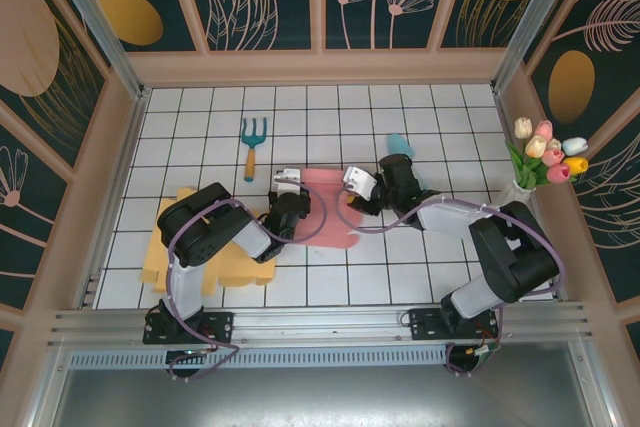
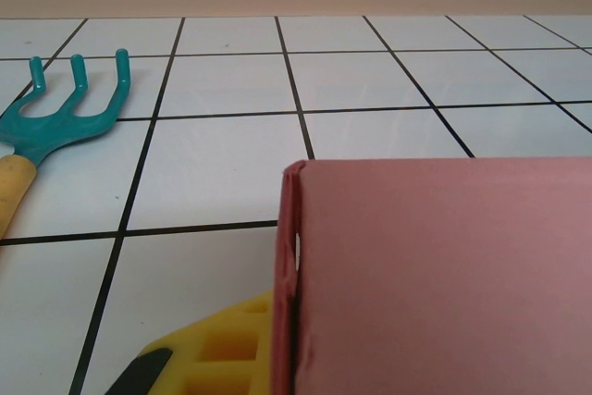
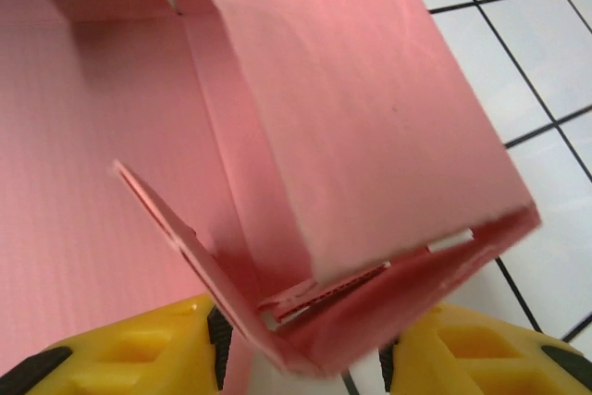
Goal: Fold the paper box
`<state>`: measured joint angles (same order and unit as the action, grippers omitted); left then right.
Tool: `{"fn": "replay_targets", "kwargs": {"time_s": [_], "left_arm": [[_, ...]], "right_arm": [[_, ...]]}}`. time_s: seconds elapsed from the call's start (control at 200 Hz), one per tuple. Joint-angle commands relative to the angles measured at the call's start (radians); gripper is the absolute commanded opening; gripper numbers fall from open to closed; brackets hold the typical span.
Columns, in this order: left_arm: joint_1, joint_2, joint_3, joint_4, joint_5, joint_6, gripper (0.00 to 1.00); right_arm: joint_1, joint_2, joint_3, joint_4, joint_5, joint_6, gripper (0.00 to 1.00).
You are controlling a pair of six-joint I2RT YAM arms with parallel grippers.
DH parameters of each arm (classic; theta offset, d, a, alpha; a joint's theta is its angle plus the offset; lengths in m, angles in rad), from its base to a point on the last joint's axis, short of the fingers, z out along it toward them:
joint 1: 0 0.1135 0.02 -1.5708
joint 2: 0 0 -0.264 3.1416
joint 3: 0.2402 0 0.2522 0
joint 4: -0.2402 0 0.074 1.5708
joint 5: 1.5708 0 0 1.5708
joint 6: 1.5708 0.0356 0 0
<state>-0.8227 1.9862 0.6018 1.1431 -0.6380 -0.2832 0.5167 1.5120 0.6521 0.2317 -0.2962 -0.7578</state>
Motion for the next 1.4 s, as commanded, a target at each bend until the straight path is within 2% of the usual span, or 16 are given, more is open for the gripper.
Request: {"fn": "replay_targets", "kwargs": {"time_s": [0.0, 0.165, 0.27, 0.405, 0.57, 0.731, 0.846, 1.026, 1.111, 1.196, 1.281, 1.396], "left_arm": [[0.002, 0.051, -0.001, -0.147, 0.043, -0.023, 0.07], [0.001, 0.054, 0.005, -0.155, 0.043, -0.025, 0.06], [0.002, 0.058, 0.005, -0.151, 0.050, -0.029, 0.06], [0.002, 0.064, 0.012, -0.153, 0.061, -0.033, 0.06], [0.001, 0.064, 0.013, -0.156, 0.064, -0.038, 0.06], [0.001, 0.060, 0.036, -0.200, 0.067, -0.055, 0.07], [0.002, 0.067, 0.075, -0.257, 0.111, -0.075, 0.07], [0.001, 0.051, 0.068, -0.255, 0.167, -0.109, 0.06], [0.001, 0.013, 0.054, -0.260, 0.198, -0.127, 0.06], [-0.002, -0.029, 0.050, -0.289, 0.222, -0.161, 0.06], [-0.008, -0.071, 0.054, -0.336, 0.201, -0.212, 0.06], [-0.025, -0.112, 0.083, -0.452, 0.105, -0.285, 0.06]], "right_arm": [[0.014, -0.030, -0.018, -0.021, -0.088, -0.018, 0.48], [0.025, -0.031, -0.046, 0.054, -0.013, 0.039, 0.48], [0.078, -0.026, -0.076, 0.157, 0.044, 0.105, 0.48], [0.139, 0.011, -0.070, 0.283, 0.212, 0.213, 0.48], [0.165, 0.061, -0.004, 0.320, 0.327, 0.384, 0.48], [0.190, 0.080, -0.033, 0.448, 0.436, 0.462, 0.47], [0.204, 0.107, -0.042, 0.529, 0.483, 0.479, 0.43], [0.207, 0.174, -0.018, 0.561, 0.570, 0.479, 0.34], [0.209, 0.189, -0.036, 0.621, 0.659, 0.495, 0.22], [0.207, 0.188, -0.041, 0.635, 0.763, 0.545, 0.17], [0.207, 0.190, -0.003, 0.550, 0.875, 0.603, 0.15], [0.209, 0.193, 0.020, 0.491, 0.987, 0.640, 0.14]]}}
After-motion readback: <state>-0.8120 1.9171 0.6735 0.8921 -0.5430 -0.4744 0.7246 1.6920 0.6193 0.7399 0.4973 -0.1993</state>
